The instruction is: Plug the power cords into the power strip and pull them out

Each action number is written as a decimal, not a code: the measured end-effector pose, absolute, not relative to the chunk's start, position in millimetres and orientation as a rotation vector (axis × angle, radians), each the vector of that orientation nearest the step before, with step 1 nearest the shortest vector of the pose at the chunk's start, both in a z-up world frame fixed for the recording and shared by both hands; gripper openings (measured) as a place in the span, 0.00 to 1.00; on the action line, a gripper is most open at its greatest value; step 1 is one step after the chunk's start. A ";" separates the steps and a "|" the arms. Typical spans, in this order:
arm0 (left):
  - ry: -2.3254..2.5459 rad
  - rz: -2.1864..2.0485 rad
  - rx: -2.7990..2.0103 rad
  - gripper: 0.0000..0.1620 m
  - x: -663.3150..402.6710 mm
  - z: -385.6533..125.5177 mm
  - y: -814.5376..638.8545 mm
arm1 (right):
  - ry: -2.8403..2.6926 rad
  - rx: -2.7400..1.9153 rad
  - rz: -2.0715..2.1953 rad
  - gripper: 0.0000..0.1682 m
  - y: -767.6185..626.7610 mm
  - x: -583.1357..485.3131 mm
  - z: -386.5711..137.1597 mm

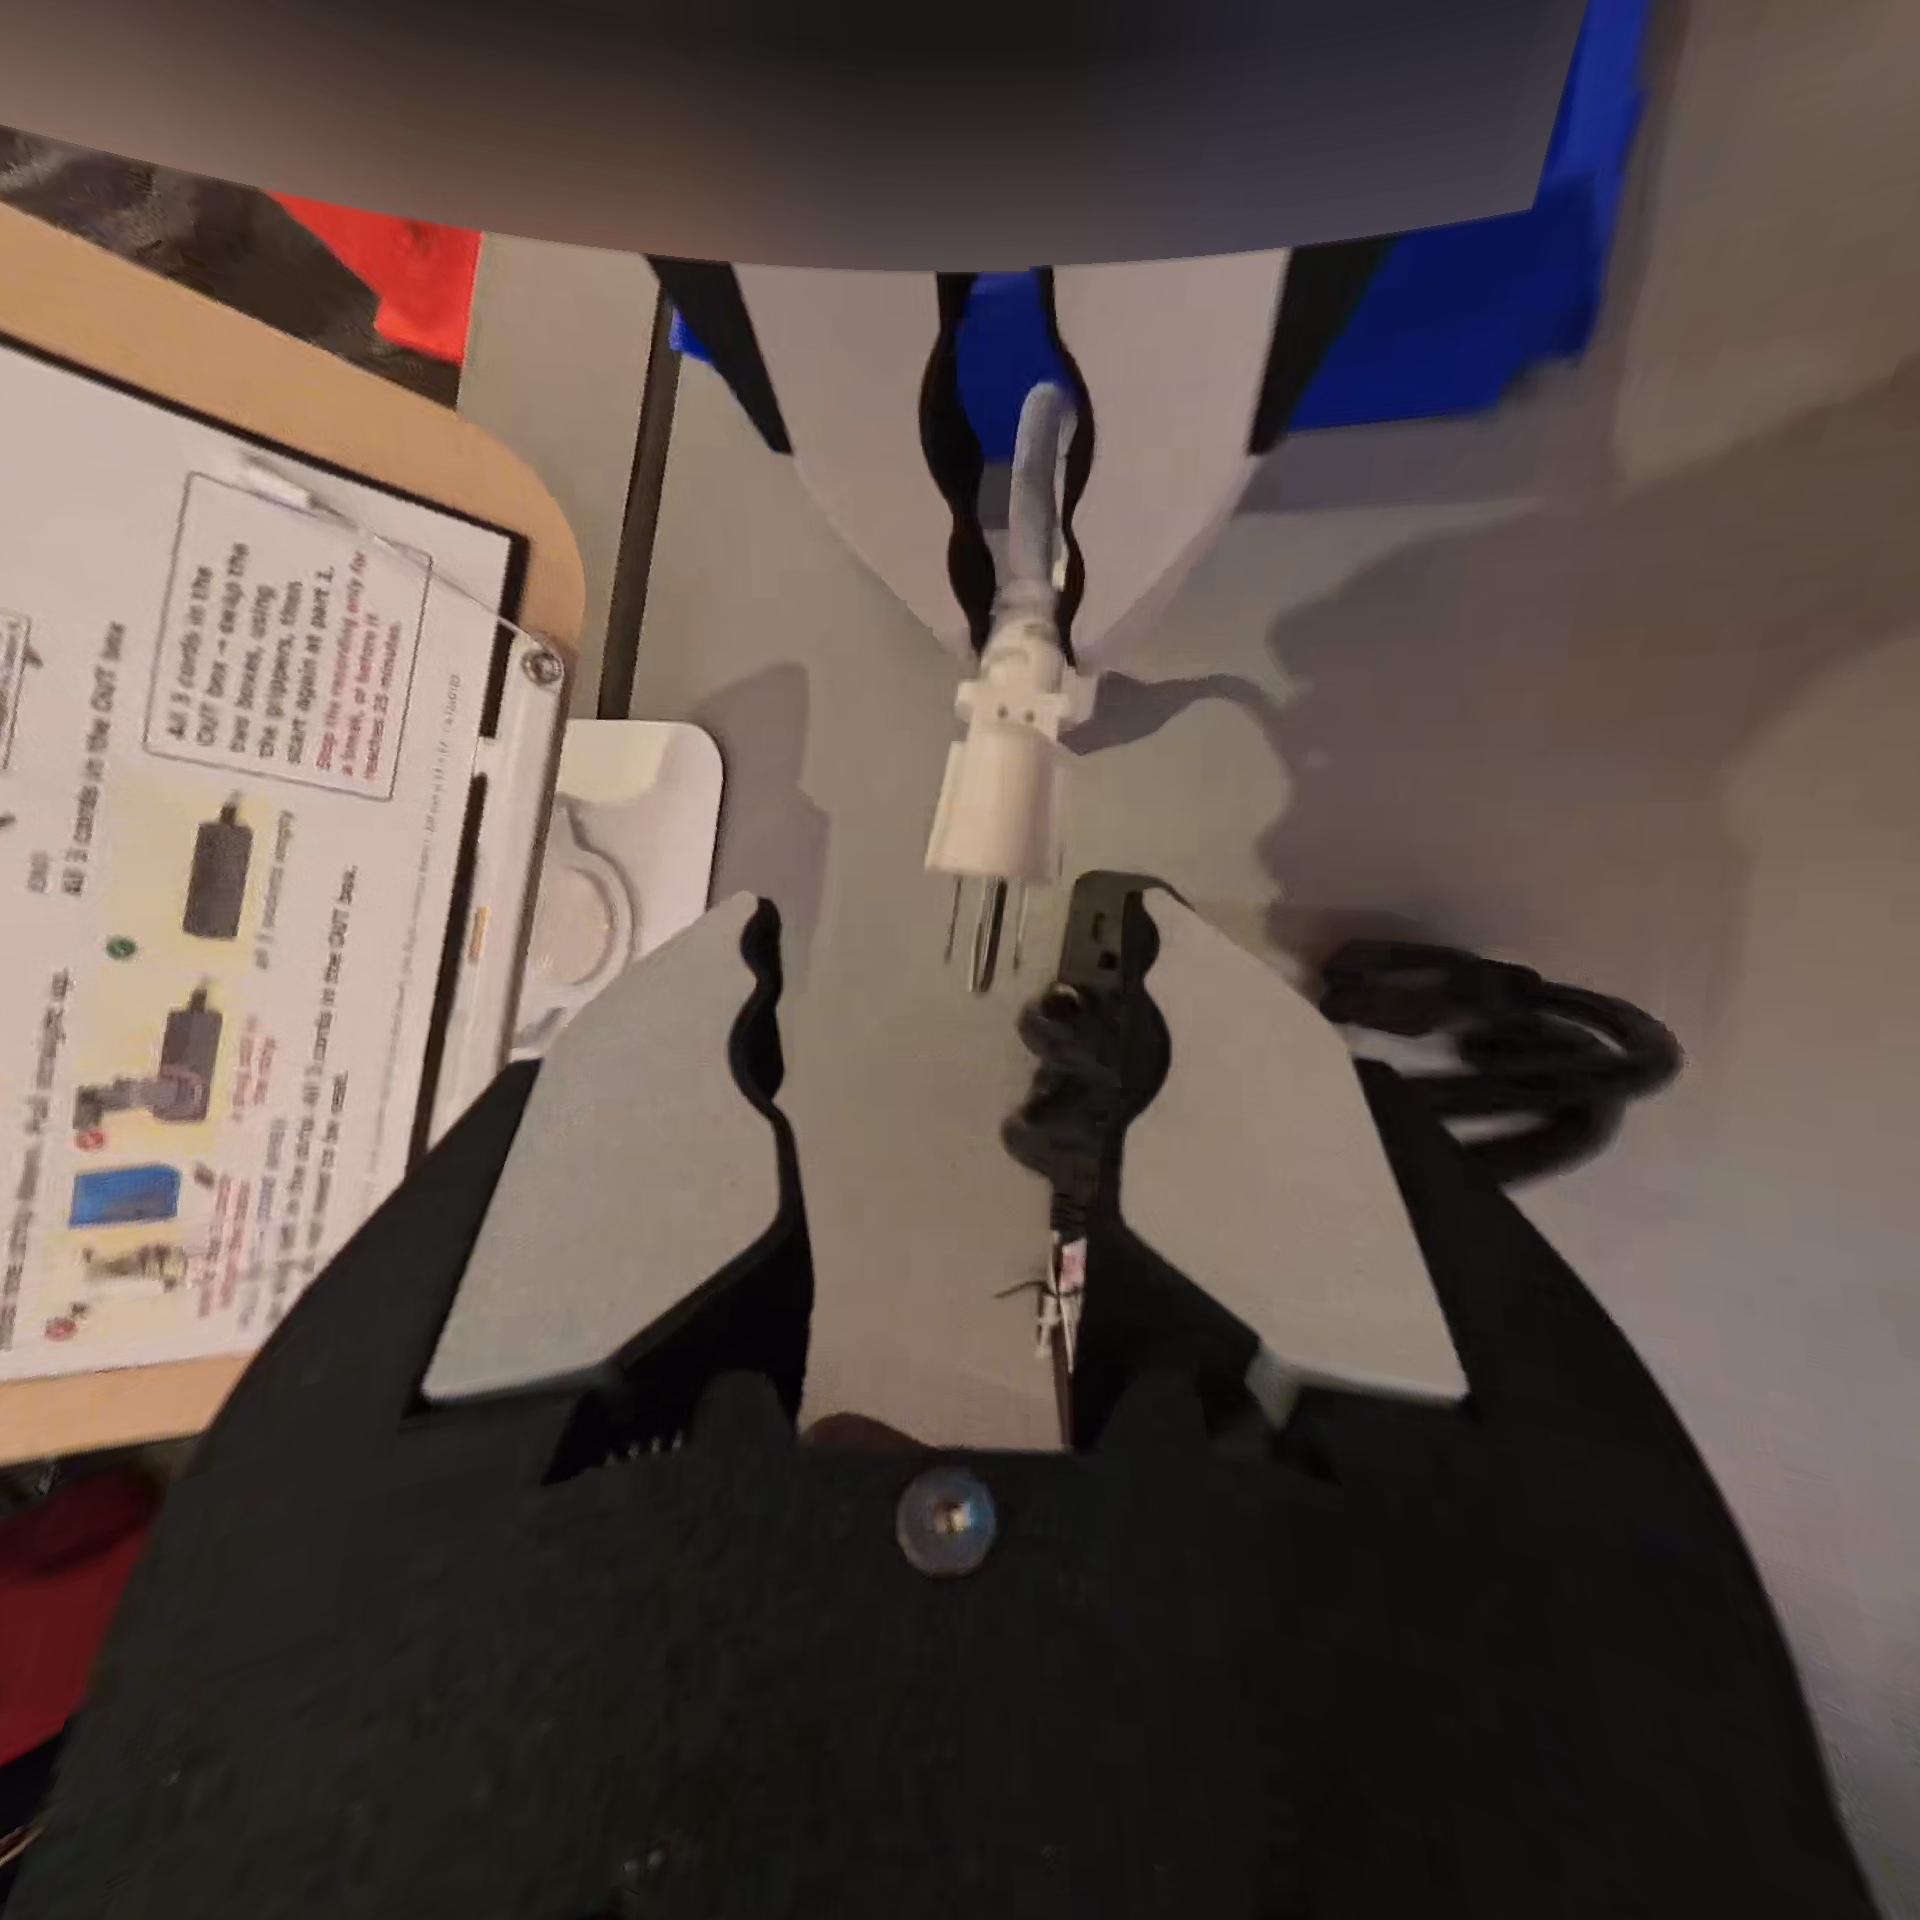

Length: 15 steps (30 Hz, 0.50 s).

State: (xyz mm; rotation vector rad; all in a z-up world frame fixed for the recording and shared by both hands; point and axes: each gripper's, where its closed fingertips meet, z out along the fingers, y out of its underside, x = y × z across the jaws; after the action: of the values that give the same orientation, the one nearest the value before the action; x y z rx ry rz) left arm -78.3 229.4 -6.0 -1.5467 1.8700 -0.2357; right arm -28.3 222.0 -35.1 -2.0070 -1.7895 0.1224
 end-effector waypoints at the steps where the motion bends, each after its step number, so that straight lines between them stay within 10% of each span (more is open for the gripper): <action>1: 1.889 -0.234 -1.552 0.35 -69.6 -9.0 232.8 | -1.764 -1.979 0.136 0.09 223.7 -30.2 -27.3; 6: 1.911 -0.305 -1.429 0.19 -42.5 1.0 233.6 | -1.630 -1.870 0.283 0.09 222.7 -33.6 5.4; 15: 1.757 -0.665 -1.331 0.18 -37.8 45.3 227.2 | -1.145 -1.623 0.627 0.12 218.5 -28.7 62.2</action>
State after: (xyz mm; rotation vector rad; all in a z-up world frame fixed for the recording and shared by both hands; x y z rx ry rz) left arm -37.8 227.2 45.3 -1.3310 1.7570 -0.6653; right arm -28.7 218.5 62.2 -1.6235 -1.1448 0.6272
